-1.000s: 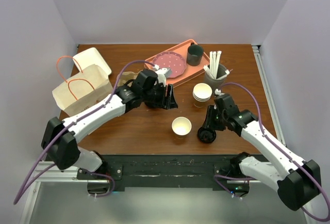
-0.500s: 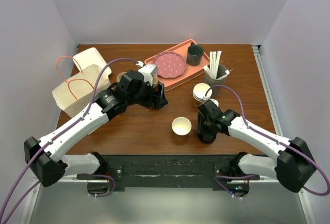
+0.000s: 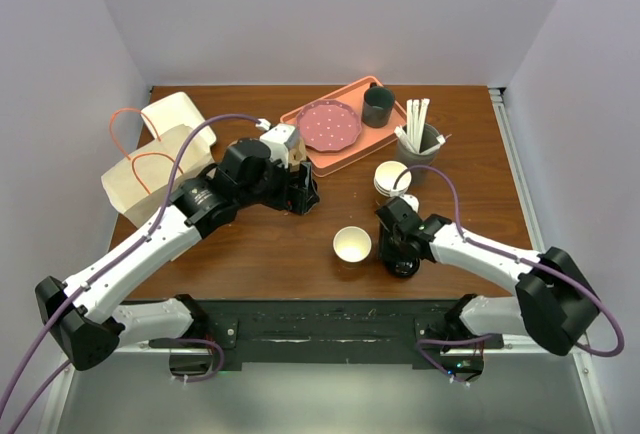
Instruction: Pack the takeout coffee
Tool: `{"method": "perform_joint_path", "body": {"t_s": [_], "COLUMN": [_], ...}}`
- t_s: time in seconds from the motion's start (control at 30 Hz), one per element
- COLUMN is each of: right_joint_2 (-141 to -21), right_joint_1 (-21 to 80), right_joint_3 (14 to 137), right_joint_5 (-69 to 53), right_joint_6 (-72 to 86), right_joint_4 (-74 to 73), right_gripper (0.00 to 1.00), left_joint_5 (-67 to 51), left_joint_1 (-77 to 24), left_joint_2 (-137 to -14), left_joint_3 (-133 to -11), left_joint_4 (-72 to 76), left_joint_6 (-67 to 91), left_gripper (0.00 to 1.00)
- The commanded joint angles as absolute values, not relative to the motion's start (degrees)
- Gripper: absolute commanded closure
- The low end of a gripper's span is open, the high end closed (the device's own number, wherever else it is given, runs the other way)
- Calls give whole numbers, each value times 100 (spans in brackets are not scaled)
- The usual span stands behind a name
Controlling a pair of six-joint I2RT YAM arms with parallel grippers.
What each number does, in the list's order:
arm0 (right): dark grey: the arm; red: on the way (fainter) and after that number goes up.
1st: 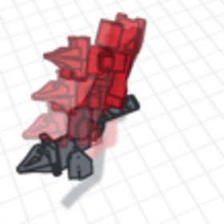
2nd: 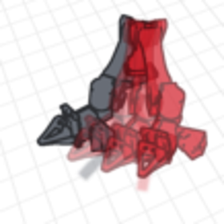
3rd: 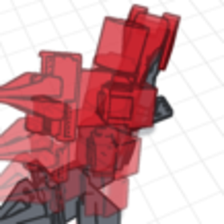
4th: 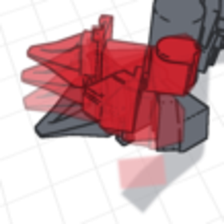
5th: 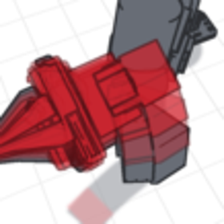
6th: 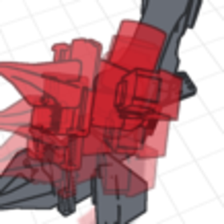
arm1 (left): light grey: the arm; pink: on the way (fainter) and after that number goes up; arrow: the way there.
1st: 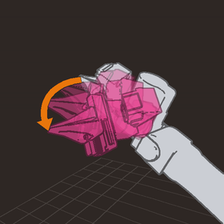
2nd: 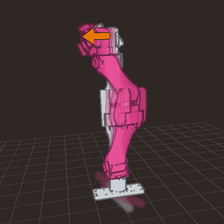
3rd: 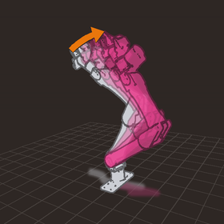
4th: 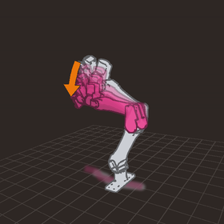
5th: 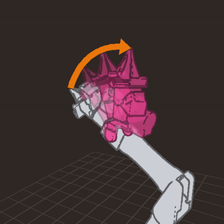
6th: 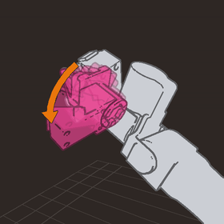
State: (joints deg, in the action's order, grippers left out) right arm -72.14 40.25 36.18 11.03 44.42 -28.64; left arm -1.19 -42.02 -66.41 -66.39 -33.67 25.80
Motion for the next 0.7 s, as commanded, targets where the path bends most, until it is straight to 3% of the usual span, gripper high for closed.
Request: {"method": "perform_joint_path", "body": {"t_s": [0.0, 0.1, 0.13, 0.2, 0.27, 0.47, 0.53, 0.67], "right_joint_2": [-7365, -7418, -7409, -7252, -7033, -5846, -5608, -5564], "right_joint_1": [4078, 4087, 4078, 4078, 4087, 4078, 4078, 4078], "right_joint_3": [3595, 3656, 3700, 3831, 4235, 5606, 5931, 6310], "right_joint_5": [1397, 1406, 1389, 1354, 1223, 83, -1234, -3520], "right_joint_6": [4667, 4667, 4623, 4562, 4351, 3149, 2596, 1882], "right_joint_4": [-2680, -2733, -2751, -2996, -3512, -4675, -4667, -4912], "right_gripper": [62, 75, 84, 91, 96, 98, 98, 95], "left_joint_5": [-26, -96, -131, -228, -333, -2323, -2915, -3638], "left_joint_1": [-4157, -4148, -4148, -4148, -4148, -4149, -4166, -4166], "left_joint_2": [-6539, -6530, -6530, -6539, -6522, -6267, -5830, -4967], "left_joint_3": [-6767, -6776, -6785, -6794, -6777, -6085, -5706, -4853], "left_joint_4": [-3340, -3331, -3296, -3243, -3025, -1778, -972, 508], "left_joint_6": [2443, 2452, 2452, 2295, 1963, 76, -577, -1431], "left_gripper": [9, 11, 11, 18, 19, 19, 22, 19]}}
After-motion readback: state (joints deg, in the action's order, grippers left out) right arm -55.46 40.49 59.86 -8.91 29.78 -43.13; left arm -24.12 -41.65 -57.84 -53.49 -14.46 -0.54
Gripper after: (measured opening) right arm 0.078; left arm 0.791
